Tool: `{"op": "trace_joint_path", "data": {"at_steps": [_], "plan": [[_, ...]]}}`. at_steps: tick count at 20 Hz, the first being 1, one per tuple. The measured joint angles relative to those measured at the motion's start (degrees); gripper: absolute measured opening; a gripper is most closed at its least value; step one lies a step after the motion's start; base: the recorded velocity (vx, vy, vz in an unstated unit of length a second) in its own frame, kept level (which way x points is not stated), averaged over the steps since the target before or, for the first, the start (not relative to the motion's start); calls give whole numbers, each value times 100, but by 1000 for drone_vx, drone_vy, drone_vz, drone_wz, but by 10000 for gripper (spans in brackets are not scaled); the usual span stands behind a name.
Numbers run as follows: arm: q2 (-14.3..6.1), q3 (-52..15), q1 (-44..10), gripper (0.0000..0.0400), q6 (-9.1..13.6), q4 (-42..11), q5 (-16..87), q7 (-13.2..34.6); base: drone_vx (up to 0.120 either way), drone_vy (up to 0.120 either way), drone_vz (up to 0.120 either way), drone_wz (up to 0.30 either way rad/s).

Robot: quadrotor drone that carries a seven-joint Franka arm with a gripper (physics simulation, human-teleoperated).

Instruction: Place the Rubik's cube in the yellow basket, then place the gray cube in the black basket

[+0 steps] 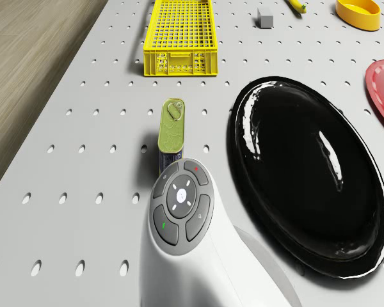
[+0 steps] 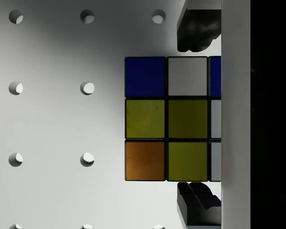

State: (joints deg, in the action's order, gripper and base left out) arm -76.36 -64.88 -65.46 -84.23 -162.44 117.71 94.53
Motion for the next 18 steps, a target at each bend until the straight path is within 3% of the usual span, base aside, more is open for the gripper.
{"op": "trace_joint_path", "data": {"at_steps": [13,18], "plan": [[-104,118,-50,400,-161,62,87,15,0,0,0,0],[-132,115,-64,347,-189,67,77,25,0,0,0,0]]}}
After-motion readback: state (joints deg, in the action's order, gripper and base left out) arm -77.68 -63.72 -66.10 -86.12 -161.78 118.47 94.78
